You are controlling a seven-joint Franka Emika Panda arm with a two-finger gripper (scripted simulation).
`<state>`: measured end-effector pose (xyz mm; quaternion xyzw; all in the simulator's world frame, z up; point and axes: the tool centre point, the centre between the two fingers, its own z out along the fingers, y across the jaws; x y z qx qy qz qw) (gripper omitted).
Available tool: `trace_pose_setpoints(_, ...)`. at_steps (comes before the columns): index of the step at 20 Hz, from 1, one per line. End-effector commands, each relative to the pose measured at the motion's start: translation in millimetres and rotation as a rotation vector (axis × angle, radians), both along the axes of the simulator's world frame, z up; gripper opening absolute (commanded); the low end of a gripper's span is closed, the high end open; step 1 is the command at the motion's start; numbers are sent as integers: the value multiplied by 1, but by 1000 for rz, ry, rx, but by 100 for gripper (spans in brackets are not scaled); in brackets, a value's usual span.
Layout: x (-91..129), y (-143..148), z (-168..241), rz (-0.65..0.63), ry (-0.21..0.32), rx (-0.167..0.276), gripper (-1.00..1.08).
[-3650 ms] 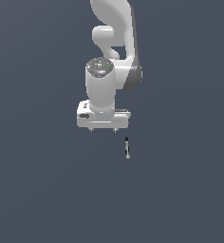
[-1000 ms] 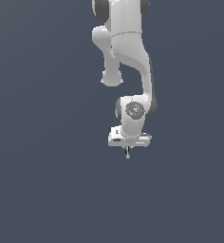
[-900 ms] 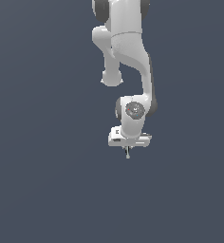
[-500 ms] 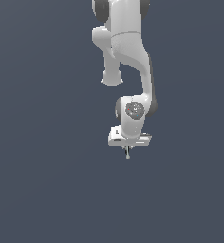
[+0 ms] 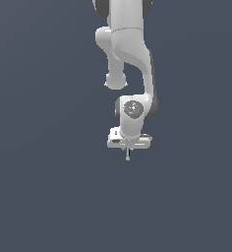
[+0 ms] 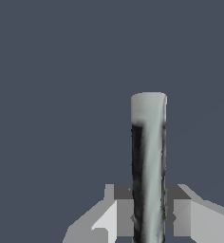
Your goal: Pick up the object and move it to a goal position.
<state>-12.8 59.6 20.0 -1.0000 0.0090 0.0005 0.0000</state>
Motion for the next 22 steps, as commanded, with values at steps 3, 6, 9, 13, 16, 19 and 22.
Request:
trace_pose_setpoints(3,-15,-24,12,-1,-1,0,-100)
trace_pose_setpoints(6,-28,-45,22,-1,-1,0,-100)
trace_pose_setpoints(9,-39,-64,31,-1,-1,0,-100)
trace_pose_setpoints(13,-51,-84,40,-1,-1,0,-100)
trace_pose_setpoints(16,-56,-94,45,-1,-1,0,-100)
trace_pose_setpoints(19,-58,-99,48,-1,-1,0,-100)
trace_pose_setpoints(22,-57,-99,48,-1,-1,0,-100)
